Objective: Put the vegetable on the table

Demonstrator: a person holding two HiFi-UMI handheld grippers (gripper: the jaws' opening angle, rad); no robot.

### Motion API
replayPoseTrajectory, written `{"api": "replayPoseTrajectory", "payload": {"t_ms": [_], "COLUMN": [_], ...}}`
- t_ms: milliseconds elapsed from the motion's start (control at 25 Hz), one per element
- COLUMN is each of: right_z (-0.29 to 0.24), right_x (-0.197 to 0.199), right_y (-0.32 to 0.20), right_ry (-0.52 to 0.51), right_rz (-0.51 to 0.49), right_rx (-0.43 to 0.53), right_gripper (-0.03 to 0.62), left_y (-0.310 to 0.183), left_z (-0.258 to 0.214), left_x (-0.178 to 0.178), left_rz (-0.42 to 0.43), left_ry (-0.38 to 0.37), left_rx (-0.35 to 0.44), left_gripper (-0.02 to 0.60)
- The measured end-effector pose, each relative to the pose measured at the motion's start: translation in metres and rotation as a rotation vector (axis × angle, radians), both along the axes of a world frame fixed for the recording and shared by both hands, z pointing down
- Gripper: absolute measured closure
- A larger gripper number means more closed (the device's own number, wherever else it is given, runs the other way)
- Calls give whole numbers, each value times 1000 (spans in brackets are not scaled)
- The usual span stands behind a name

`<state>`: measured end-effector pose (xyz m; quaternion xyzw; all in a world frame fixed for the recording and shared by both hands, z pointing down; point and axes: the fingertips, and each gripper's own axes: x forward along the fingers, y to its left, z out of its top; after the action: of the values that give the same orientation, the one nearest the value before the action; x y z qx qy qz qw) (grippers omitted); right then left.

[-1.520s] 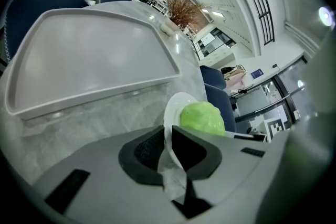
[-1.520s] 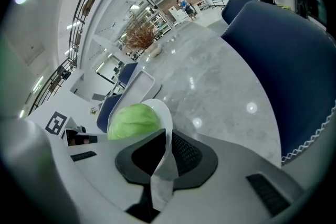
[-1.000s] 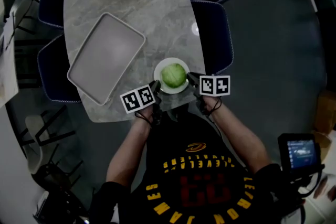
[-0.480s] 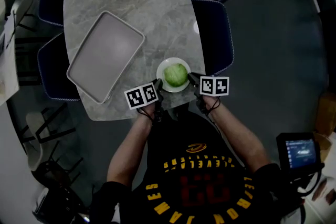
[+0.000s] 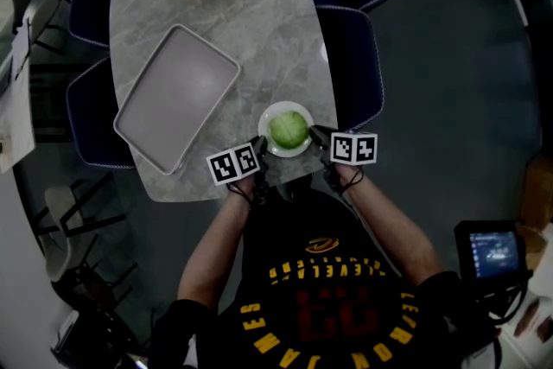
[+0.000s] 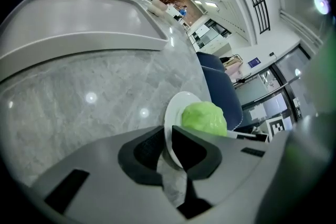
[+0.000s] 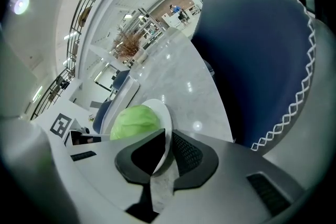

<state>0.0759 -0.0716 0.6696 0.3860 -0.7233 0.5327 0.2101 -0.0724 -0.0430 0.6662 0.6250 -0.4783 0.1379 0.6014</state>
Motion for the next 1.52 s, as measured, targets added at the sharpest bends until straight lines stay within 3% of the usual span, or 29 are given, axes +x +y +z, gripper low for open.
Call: {"api": "replayPoseTrajectory", "payload": {"t_ms": [240,480,800,880,1160,1520], "right_z": [0,-18,-73,-90,-172,-254], "right_x": [9,27,13,5,-17,-29], "right_y": [-2,-17,-20,-18,-18,-12], "right_ry": [-6,1,-120,-147,-269,-311], "right_rz": [31,90,77,49,-2,-70], "right_rx": [5,65,187,232,398,603], "right_gripper": [551,551,553,589,589,589], "left_y": [6,6,-13,-15,-16,-7], "left_z": [-6,-40,-107,-125,-186,-263], "left_x": [-16,-21,3,9,29,46], "left_rz": [-67,-96,-44,-40,-30,20], "left_ry": [20,2,-46,-27,28,-8], "left_rx": [16,85,258,292,423,632], "left_gripper": [535,535,535,535,535,535]}}
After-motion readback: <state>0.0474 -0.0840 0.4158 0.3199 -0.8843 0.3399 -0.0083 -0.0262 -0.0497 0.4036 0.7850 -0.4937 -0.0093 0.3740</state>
